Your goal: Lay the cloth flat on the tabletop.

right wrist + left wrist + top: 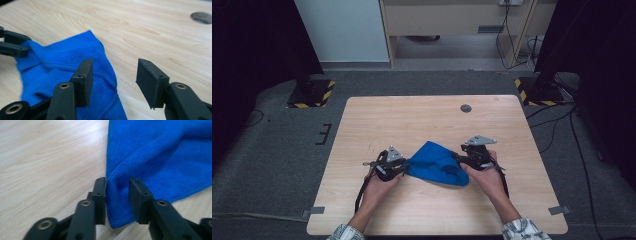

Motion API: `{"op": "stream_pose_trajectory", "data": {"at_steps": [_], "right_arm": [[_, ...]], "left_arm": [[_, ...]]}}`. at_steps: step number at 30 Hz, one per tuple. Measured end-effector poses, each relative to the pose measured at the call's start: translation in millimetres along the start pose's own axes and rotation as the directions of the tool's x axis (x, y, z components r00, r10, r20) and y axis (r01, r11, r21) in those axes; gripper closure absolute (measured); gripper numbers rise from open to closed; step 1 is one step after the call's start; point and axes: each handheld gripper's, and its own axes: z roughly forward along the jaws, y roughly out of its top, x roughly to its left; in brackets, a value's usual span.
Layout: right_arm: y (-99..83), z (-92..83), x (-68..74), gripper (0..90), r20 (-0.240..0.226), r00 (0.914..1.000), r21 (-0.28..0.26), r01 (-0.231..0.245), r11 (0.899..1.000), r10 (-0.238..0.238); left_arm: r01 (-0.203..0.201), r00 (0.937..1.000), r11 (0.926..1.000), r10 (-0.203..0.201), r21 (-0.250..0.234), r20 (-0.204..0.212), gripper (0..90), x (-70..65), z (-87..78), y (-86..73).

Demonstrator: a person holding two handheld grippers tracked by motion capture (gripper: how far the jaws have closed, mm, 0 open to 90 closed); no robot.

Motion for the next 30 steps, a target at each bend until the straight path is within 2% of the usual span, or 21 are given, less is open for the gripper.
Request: {"op": "stream_pose_trajectory", "data": {"at_steps": [3,5,7,11,13,15,18,22,24,25,26,30], "right_arm": [[-5.0,-13.8,1.2,60.8,-0.013,0.9996,-0.026,-0.027,0.999,0.026],[-11.0,-18.1,1.5,68.6,-0.02,0.9995,-0.024,-0.026,0.999,0.025],[-16.9,-18.8,2.3,71.6,-0.011,0.9996,-0.018,-0.024,1.0,0.024],[-22.7,-12.9,3.5,70.5,-0.003,0.9993,0.007,-0.038,0.999,0.038],[-23.3,-9.0,5.5,67.7,-0.002,0.999,0.012,-0.045,0.999,0.046],[-23.1,-4.7,10.1,65.4,-0.002,0.999,0.012,-0.045,0.999,0.045],[-22.9,-4.0,13.5,65.4,-0.016,0.9986,0.009,-0.051,0.999,0.051],[-23.7,-3.9,16.9,65.5,-0.027,0.9983,0.006,-0.052,0.999,0.052],[-25.3,-2.4,19.5,64.7,-0.041,0.9981,0.01,-0.046,0.999,0.047],[-25.3,-2.4,19.5,64.7,-0.041,0.9981,0.01,-0.046,0.999,0.047],[-25.9,-0.6,21.4,63.9,-0.047,0.9979,0.016,-0.044,0.999,0.044],[-27.7,3.8,25.5,63.4,-0.043,0.999,0.042,-0.014,0.999,0.016]], "left_arm": [[-0.013,0.9999,0.9992,0.013,-0.038,-0.005,61.0,-5.8,-10.5,1.8],[-0.017,0.9998,0.9982,0.016,-0.057,-0.009,61.0,-8.8,-17.4,2.3],[-0.018,0.9997,0.9974,0.017,-0.07,-0.015,60.8,-11.5,-23.9,2.7],[-0.026,0.9997,0.9967,0.026,-0.078,0.0,64.0,-16.3,-30.7,2.4],[-0.036,0.9991,0.9975,0.037,-0.061,0.018,65.1,-20.7,-30.5,-0.1],[-0.057,0.9981,0.9979,0.058,-0.031,0.02,65.7,-23.3,-24.6,-3.6],[-0.051,0.9983,0.9986,0.052,-0.014,0.028,65.8,-21.8,-14.8,-6.0],[-0.055,0.9983,0.9985,0.055,0.003,0.019,59.1,-22.1,-7.2,-7.4],[-0.039,0.9989,0.9992,0.039,0.013,0.025,53.5,-21.1,-2.6,-8.0],[-0.031,0.9991,0.9994,0.031,0.014,0.028,53.5,-21.1,-0.9,-8.3],[-0.033,0.9989,0.9991,0.032,0.027,0.035,46.3,-22.3,2.2,-8.5],[-0.05,0.9985,0.9975,0.048,0.051,0.028,46.9,-24.3,6.5,-9.3]]}}
